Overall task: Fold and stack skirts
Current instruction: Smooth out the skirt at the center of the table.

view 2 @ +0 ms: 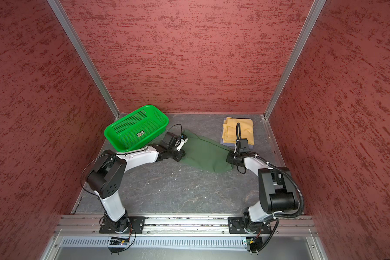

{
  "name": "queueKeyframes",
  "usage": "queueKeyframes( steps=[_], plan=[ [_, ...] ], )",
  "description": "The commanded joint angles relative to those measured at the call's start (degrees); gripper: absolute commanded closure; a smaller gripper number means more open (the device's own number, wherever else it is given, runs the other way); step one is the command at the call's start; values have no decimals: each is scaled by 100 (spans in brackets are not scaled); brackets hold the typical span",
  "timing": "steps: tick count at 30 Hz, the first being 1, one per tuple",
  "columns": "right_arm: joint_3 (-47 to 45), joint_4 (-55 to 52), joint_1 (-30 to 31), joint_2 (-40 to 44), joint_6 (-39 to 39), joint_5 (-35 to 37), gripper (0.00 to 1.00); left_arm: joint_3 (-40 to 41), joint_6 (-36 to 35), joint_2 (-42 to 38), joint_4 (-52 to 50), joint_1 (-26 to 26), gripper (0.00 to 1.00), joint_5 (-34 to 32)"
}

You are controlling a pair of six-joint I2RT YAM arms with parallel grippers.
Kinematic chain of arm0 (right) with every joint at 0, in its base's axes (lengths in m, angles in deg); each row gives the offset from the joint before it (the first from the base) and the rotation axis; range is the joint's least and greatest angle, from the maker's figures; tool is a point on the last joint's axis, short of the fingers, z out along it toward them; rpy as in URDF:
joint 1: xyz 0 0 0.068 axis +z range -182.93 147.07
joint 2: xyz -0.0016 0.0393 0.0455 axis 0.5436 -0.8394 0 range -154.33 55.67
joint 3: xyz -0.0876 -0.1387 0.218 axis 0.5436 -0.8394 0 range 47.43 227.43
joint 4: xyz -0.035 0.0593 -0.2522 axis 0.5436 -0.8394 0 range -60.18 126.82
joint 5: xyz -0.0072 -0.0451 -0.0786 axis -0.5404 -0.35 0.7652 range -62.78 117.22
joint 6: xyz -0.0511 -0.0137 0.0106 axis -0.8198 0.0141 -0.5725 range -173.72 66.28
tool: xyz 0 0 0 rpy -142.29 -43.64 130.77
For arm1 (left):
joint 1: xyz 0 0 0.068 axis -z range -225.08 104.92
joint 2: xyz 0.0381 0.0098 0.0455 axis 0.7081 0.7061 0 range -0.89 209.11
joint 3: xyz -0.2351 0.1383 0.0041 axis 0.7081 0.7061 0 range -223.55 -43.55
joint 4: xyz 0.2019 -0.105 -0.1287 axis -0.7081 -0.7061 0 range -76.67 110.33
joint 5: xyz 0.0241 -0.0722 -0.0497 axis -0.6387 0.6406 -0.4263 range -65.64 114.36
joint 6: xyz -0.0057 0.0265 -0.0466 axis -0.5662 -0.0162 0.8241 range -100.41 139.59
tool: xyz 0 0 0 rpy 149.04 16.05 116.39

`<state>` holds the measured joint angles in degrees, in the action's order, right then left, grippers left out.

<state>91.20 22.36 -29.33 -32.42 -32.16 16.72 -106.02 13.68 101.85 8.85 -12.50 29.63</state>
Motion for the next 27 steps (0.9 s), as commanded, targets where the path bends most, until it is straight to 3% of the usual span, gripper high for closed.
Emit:
queueKeyframes(
  steps=[1,10,15,27],
  plan=[
    [121,31,-6,-72,-73,-76,100,189,-55,-384,208,-148,61,280],
    [153,39,-4,-103,-69,-88,100,824,-65,-983,240,-474,61,444],
    [162,21,1,-116,-81,-101,100,1038,168,-1247,319,-710,70,683],
    [153,39,-5,-94,-73,-119,100,670,962,-521,279,-797,71,849]
  ],
)
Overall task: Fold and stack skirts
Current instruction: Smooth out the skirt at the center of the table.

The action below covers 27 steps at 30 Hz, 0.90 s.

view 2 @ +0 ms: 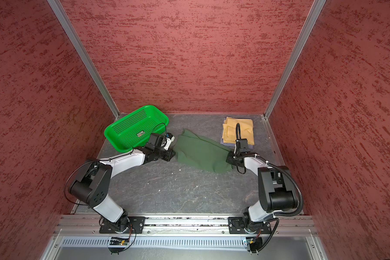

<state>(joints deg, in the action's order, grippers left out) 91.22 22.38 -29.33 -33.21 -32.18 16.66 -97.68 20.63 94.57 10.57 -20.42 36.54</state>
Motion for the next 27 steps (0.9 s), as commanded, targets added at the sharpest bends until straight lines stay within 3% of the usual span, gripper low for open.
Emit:
queueKeyframes(
  steps=[1,6,17,24,27],
  plan=[
    [153,29,0,-12,-80,-106,100,-197,299,263,142,-11,71,175],
    [151,19,1,24,-80,-104,100,-416,401,555,157,-14,71,148],
    [156,6,1,20,-105,-95,100,-873,484,976,62,-6,55,-17],
    [161,-15,-1,63,-132,-86,100,-1214,554,1342,3,84,55,69],
    [157,-24,0,76,-147,-69,100,-1334,561,1470,-42,117,61,112]
  ],
)
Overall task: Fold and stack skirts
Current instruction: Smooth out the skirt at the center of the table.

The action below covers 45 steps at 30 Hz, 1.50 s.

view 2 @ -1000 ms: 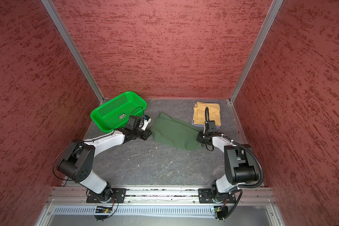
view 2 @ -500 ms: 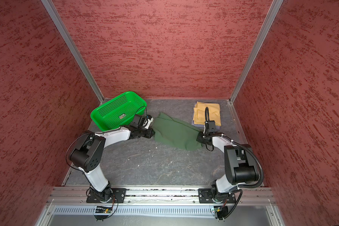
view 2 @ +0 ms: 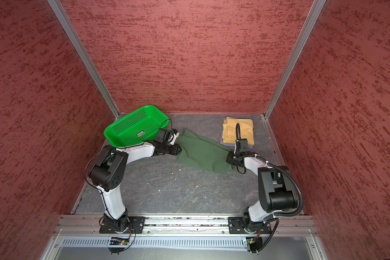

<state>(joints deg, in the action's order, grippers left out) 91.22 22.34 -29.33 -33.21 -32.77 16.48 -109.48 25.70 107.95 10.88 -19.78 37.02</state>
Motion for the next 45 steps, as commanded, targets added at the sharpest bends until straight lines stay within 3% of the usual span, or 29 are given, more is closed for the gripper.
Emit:
queueKeyframes(
  steps=[1,10,22,30,32,36,38,45],
  plan=[
    [164,-28,1,72,-91,-52,100,-186,49,162,-74,70,65,85],
    [197,-45,-1,46,-127,-36,100,-529,-126,137,-513,163,99,-122],
    [212,-125,1,74,-153,104,100,-2136,-1295,41,-2980,554,100,-1986],
    [178,-108,1,73,-152,151,100,-2363,-1235,423,-4075,717,100,-2797],
    [177,-121,-7,71,-153,151,100,-2309,-1152,463,-4239,780,92,-2942],
    [171,-117,0,73,-166,136,100,-2032,-971,481,-4312,870,55,-2777],
    [174,-116,0,64,-161,130,100,-1840,-848,434,-4218,904,44,-2680],
    [180,-152,0,89,-166,125,100,-1150,-538,-426,-3439,864,40,-2132]
  ],
)
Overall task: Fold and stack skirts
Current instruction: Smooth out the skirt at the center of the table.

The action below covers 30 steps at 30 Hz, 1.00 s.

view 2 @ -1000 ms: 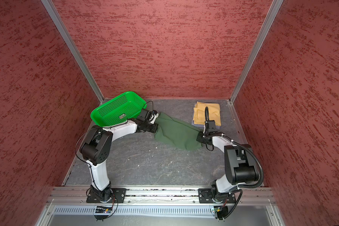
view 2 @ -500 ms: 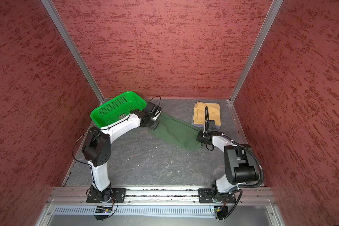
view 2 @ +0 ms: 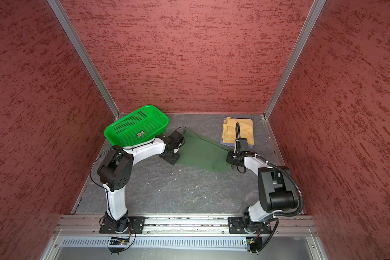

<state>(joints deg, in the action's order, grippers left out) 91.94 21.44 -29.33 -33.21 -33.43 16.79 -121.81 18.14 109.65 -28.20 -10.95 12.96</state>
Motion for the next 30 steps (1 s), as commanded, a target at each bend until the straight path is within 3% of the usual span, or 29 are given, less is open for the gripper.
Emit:
queueKeyframes(
  steps=[1,7,12,20,30],
  plan=[
    [95,-58,-4,102,-96,88,100,144,242,-725,613,-52,40,362],
    [-49,11,1,268,-41,-78,100,282,387,-1198,1470,-126,41,848],
    [-290,70,0,534,14,-175,100,258,514,-946,2277,-93,42,1684],
    [-827,-75,-1,1523,334,-280,100,-394,695,160,1842,-86,45,1645],
    [-1221,96,0,1621,603,-485,100,220,1271,316,1849,-174,52,1834]
  ],
)
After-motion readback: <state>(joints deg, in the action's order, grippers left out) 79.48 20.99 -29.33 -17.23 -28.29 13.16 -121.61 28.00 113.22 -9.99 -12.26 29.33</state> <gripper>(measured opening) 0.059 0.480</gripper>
